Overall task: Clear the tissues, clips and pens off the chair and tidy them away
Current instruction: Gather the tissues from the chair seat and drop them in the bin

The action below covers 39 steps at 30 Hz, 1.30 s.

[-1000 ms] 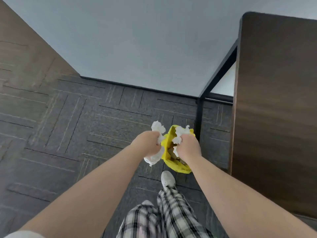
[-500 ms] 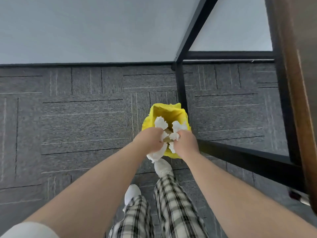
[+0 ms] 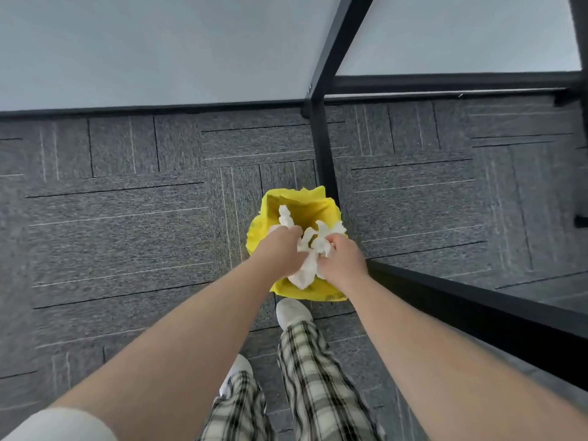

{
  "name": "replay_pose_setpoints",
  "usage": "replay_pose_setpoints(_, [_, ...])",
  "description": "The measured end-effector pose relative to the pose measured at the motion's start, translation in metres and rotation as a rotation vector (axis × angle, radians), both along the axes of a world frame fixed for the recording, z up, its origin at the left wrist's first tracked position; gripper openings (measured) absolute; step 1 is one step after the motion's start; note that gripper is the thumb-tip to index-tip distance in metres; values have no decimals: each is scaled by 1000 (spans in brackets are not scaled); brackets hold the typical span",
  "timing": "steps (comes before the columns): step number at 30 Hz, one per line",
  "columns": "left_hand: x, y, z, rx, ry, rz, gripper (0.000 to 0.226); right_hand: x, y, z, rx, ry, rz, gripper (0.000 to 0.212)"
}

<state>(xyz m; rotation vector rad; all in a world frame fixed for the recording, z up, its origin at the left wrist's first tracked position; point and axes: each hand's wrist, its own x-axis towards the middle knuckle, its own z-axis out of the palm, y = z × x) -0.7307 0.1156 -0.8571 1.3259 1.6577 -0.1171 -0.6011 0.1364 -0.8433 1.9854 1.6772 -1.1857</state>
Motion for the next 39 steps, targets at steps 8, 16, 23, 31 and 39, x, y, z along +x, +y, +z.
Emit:
replay_pose_setpoints(8, [0,-10,3,-37,35,-68,72,5,-7,3,-48,34,17,70])
replay_pose_setpoints(16, [-20,-21,69,-74,176,-157,57,2,-14,63,-39,34,102,58])
replay_pose_setpoints(23, [-40,-28,168,-26,254,-232,64,-11,-29,156,40,77,181,49])
replay_pose_setpoints(31, [-66,-50,331,128,402,-392,65,-18,-61,305,195,162,279,47])
replay_pose_setpoints(39, [-43,-49,484,373,543,-602,69,5,-80,448,451,210,305,62])
